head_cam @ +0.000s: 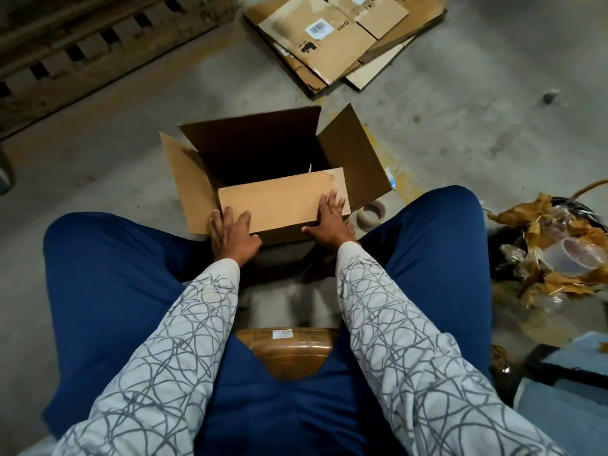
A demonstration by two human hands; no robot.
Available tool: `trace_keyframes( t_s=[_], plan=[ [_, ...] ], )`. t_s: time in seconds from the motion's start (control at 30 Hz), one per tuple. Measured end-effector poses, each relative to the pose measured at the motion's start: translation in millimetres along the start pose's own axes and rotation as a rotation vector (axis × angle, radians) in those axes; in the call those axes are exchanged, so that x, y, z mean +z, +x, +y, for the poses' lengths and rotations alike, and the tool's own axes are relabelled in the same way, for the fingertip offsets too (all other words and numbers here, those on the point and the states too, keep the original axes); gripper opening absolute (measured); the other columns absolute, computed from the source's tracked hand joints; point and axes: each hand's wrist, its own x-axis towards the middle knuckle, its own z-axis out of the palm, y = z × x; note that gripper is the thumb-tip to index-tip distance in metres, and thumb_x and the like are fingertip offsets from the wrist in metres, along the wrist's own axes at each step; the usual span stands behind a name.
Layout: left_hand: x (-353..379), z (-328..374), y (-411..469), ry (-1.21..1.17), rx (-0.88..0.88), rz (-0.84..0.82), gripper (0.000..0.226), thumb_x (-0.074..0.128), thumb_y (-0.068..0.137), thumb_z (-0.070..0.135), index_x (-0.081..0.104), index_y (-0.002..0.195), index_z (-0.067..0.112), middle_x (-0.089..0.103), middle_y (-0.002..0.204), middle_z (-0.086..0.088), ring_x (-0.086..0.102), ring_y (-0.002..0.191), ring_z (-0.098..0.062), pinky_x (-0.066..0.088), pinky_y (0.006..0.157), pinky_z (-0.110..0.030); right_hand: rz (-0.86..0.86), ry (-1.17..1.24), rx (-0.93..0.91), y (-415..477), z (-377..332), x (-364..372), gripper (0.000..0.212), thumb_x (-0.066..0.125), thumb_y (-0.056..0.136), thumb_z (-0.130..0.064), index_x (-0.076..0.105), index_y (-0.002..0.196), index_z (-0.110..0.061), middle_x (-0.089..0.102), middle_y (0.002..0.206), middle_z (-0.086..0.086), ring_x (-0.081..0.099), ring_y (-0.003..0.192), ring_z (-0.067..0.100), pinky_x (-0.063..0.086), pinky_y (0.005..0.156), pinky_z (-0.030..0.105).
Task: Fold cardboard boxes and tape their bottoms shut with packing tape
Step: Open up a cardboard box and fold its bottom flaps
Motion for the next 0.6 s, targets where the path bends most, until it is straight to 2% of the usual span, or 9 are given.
trace_keyframes(
  t_s=[0.1,0.23,0.4,0.5,0.6],
  plan=[
    [-4,10,2,-0.006,0.044,0.031,0.061,0.063,0.090,0.024,0.045,0.148,0.024,0.022,0.165,-0.010,0.008,0.152,-0.033,0.006,0.124,-0.048,-0.014,0.019,-0.008,3,1,-2,0.102,0.067,0.095,-0.031,-0.009,0.160,-0.013,-0.029,0.163,0.007,-0.025,0.150,0.032,0.000,0.123,0.058],
    [-18,35,17,-0.011,0.202,0.158,0.056,0.060,0.093,0.020,0.047,0.147,0.020,0.031,0.161,-0.009,0.021,0.149,-0.032,0.021,0.119,-0.050,-0.029,0.024,-0.017,4,2,-4,0.102,0.068,0.095,-0.027,-0.009,0.160,-0.013,-0.028,0.164,0.007,-0.025,0.150,0.031,0.003,0.123,0.054],
    [-52,74,52,0.017,0.244,0.240,0.068,0.062,0.092,0.020,0.033,0.154,0.019,0.021,0.165,-0.010,0.021,0.150,-0.031,0.024,0.119,-0.049,-0.039,-0.018,-0.043,3,4,-7,0.101,0.067,0.095,-0.030,-0.007,0.161,-0.016,-0.026,0.164,0.005,-0.024,0.151,0.030,0.002,0.122,0.052],
    [-70,87,74,0.027,0.222,0.335,0.081,0.064,0.090,0.019,0.020,0.158,0.018,0.010,0.166,-0.014,0.015,0.151,-0.035,0.023,0.120,-0.054,-0.033,-0.048,-0.055,2,6,-6,0.100,0.067,0.095,-0.032,-0.007,0.161,-0.018,-0.026,0.165,0.005,-0.024,0.151,0.030,0.001,0.122,0.053],
    [-83,90,96,0.099,0.195,0.405,0.087,0.067,0.086,0.019,0.019,0.157,0.018,0.010,0.166,-0.014,0.010,0.152,-0.038,0.016,0.120,-0.061,-0.035,-0.086,-0.053,5,10,-6,0.100,0.065,0.095,-0.036,-0.008,0.161,-0.019,-0.026,0.165,0.004,-0.023,0.151,0.031,0.003,0.122,0.056]
  ],
)
